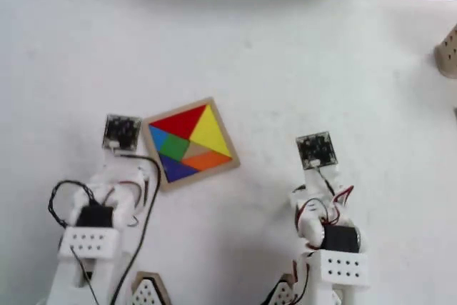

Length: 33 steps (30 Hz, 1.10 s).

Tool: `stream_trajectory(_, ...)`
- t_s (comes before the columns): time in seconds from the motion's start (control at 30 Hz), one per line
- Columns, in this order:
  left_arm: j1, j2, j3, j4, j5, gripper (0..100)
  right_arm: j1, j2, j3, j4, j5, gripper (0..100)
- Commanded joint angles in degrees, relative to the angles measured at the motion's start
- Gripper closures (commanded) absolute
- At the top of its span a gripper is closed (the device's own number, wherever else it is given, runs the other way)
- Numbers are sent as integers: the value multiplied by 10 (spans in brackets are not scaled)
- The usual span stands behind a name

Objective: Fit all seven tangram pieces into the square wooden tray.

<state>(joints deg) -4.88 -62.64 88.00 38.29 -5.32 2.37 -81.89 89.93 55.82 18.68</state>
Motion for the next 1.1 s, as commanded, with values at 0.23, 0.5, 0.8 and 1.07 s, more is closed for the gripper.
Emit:
stream_trajectory(0.23, 9, -355, 94, 233, -3, 973, 51, -142, 67, 86, 11, 981)
stream_trajectory(0.5, 10, -419, 91, 354, -4, 976, 51, -211, 69, 167, 11, 981)
stream_trajectory(0.8, 10, -419, 91, 354, -4, 976, 49, -211, 69, 167, 10, 981)
stream_trajectory(1.07, 11, -419, 91, 354, -4, 976, 50, -211, 69, 167, 10, 981)
